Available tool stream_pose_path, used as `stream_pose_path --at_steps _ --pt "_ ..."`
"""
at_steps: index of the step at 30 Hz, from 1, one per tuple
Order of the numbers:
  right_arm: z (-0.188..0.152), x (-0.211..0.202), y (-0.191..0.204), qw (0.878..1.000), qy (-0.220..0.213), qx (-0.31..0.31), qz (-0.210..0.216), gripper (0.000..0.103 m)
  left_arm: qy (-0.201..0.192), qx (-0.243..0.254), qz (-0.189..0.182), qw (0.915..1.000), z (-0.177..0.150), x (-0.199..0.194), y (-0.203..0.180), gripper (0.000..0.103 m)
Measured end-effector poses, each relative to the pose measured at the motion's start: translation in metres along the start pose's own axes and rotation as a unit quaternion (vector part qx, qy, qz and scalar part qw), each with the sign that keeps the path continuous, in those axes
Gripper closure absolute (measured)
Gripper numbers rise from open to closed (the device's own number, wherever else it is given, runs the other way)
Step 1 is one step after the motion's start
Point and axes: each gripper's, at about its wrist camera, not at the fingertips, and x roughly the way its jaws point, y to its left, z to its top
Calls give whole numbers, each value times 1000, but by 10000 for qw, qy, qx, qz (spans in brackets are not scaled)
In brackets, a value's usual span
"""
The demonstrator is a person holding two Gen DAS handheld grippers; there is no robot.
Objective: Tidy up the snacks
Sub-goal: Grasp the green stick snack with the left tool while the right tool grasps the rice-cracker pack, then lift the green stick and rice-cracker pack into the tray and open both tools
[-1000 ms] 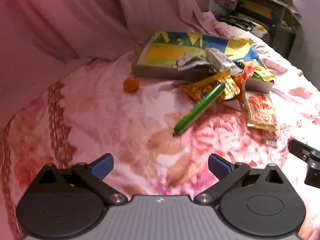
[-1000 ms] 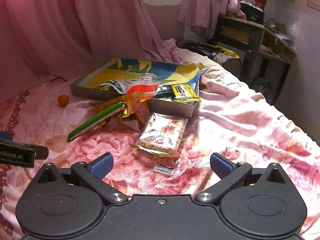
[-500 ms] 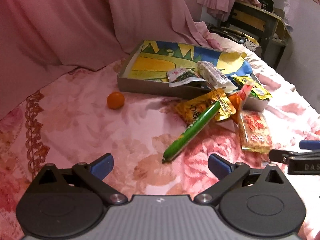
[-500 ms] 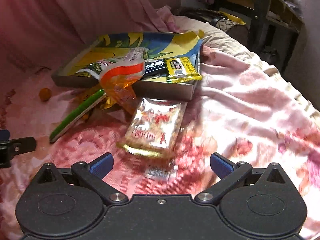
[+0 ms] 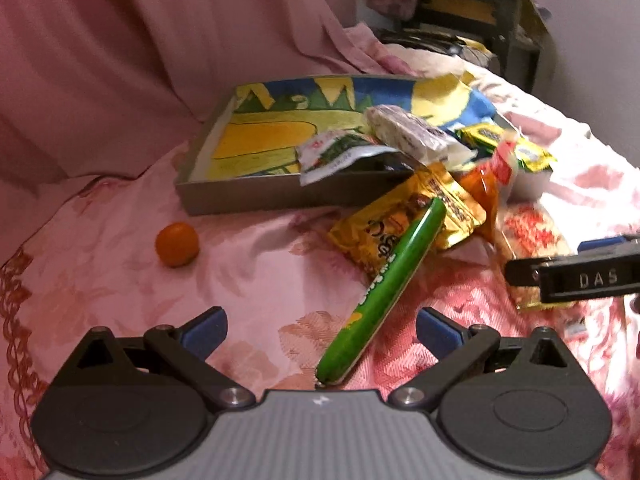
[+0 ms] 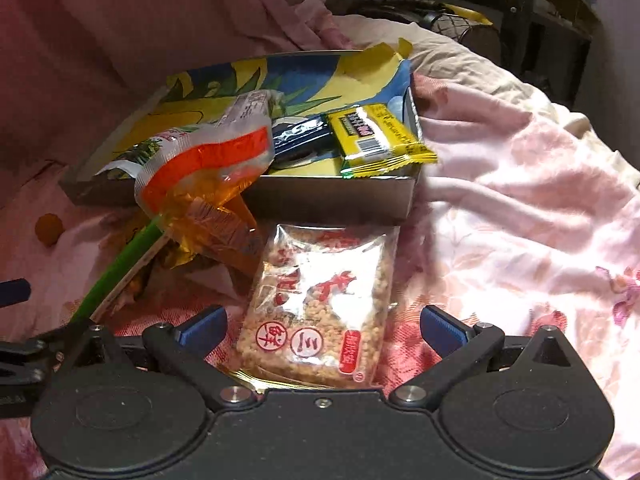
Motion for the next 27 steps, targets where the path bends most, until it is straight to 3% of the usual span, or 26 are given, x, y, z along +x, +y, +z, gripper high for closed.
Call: stream_pose_path --at_steps 4,8,11,17,19,23,27 --pt "-1 3 2 9999 -87 70 70 1 18 190 -22 9998 -1 3 -5 5" --pt "-4 6 3 9999 -12 137 -37 15 163 174 -132 9996 -2 7 -4 15" --pt "-8 7 2 9998 60 176 -55 17 195 119 -193 9996 -4 8 -1 24" --pt "-12 2 3 9998 21 164 -96 26 127 104 -415 9990 -2 6 2 52" --pt "-12 1 2 9998 33 177 -84 27 185 191 -528 9983 -2 6 -1 70" --pt "-14 -4 2 9998 97 162 -37 28 249 419 -463 9977 -4 3 -11 74" --pt "-20 -15 -2 9997 192 172 51 28 523 -100 -618 9967 -4 -2 -7 75"
